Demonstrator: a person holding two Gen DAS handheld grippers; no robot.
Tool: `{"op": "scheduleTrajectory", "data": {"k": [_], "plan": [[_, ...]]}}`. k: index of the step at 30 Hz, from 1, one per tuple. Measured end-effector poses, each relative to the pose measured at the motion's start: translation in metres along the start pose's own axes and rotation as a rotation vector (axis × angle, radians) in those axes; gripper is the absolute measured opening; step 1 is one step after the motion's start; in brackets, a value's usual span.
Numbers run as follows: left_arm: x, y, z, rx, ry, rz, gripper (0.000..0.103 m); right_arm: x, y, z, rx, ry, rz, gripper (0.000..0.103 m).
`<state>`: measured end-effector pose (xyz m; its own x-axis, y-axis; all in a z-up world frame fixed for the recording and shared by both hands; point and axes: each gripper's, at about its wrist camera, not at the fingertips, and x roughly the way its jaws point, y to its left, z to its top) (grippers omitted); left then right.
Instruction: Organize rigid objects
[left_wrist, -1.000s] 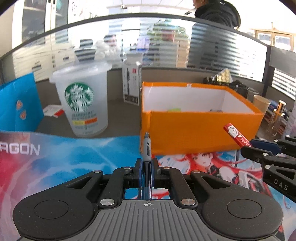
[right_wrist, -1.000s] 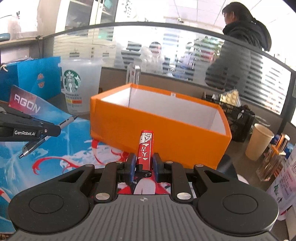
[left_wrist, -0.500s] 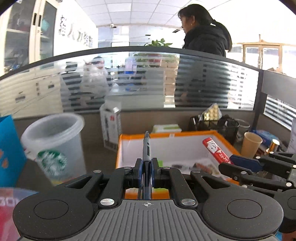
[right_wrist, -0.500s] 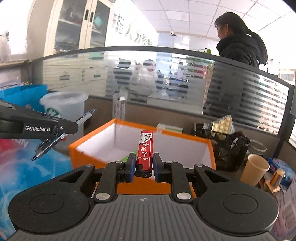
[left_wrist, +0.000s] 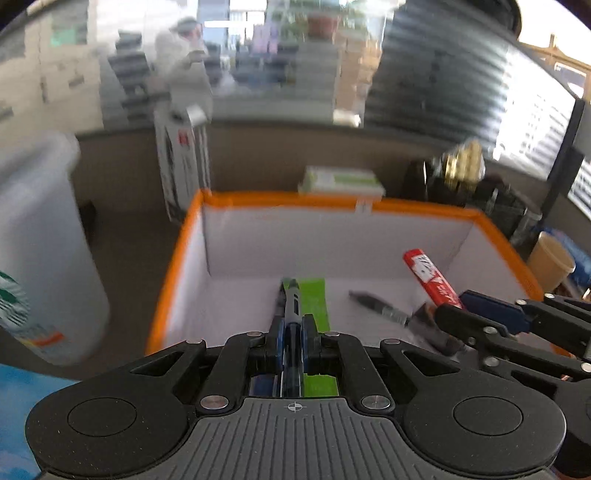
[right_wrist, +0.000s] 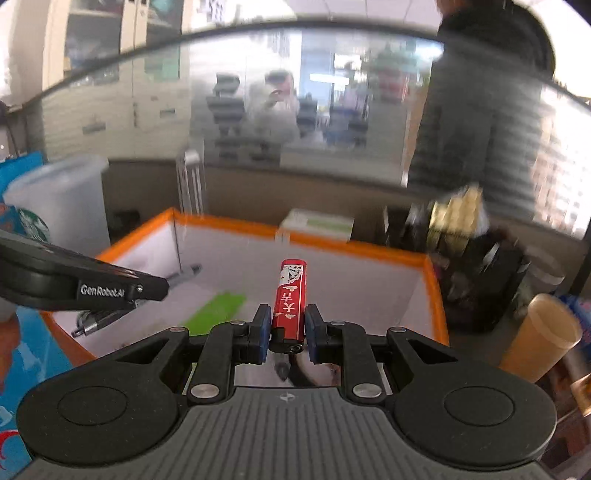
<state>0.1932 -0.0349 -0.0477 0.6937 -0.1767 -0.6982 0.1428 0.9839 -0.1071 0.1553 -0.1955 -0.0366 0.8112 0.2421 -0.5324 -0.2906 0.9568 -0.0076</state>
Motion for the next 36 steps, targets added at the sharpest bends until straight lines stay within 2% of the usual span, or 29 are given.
{"op": "scheduleTrajectory", "data": {"k": [4,8,9,11,12,14,16,17,19,23,26,28,30,34,36], "plan": [[0.011,-0.003,-0.008,0.014,0.030,-0.014,0.009,0.015,0.000,-0.008,0.003,0.049,0.002,0.019],[0.007,-0.005,-0.013,0.027,0.010,-0.029,0.013,0.016,-0.001,-0.012,0.012,0.054,-0.014,0.022],[0.004,-0.005,-0.014,0.032,0.000,-0.033,0.018,0.013,-0.001,-0.012,0.017,0.049,-0.016,0.023],[-0.008,-0.005,-0.018,0.038,-0.029,-0.033,0.037,0.005,0.000,-0.013,0.024,0.025,-0.022,0.029],[-0.014,-0.005,-0.019,0.039,-0.051,-0.032,0.058,0.000,0.000,-0.012,0.024,0.012,-0.031,0.035],[-0.026,-0.005,-0.020,0.052,-0.095,-0.043,0.068,-0.012,0.004,-0.011,0.013,-0.024,-0.056,0.039],[-0.044,-0.008,-0.025,0.072,-0.152,0.005,0.087,-0.029,0.008,-0.009,0.011,-0.075,-0.081,0.042],[-0.054,-0.009,-0.029,0.083,-0.194,0.038,0.091,-0.037,0.009,-0.009,0.017,-0.101,-0.087,0.044],[-0.076,-0.007,-0.036,0.096,-0.275,0.083,0.101,-0.053,0.013,-0.009,0.035,-0.168,-0.102,0.056],[-0.112,0.007,-0.040,0.045,-0.405,0.141,0.103,-0.080,0.029,-0.008,0.098,-0.329,-0.123,0.070],[-0.129,0.025,-0.040,-0.016,-0.458,0.163,0.103,-0.094,0.045,-0.005,0.128,-0.436,-0.125,0.077],[-0.134,0.034,-0.042,-0.050,-0.483,0.178,0.103,-0.100,0.052,-0.008,0.151,-0.520,-0.139,0.088],[-0.136,0.044,-0.046,-0.075,-0.485,0.188,0.103,-0.102,0.059,-0.018,0.158,-0.598,-0.173,0.091],[-0.126,0.053,-0.051,-0.097,-0.461,0.208,0.103,-0.095,0.071,-0.028,0.087,-0.599,-0.210,0.101],[-0.121,0.053,-0.052,-0.084,-0.446,0.200,0.103,-0.087,0.075,-0.028,0.050,-0.581,-0.220,0.101]]}}
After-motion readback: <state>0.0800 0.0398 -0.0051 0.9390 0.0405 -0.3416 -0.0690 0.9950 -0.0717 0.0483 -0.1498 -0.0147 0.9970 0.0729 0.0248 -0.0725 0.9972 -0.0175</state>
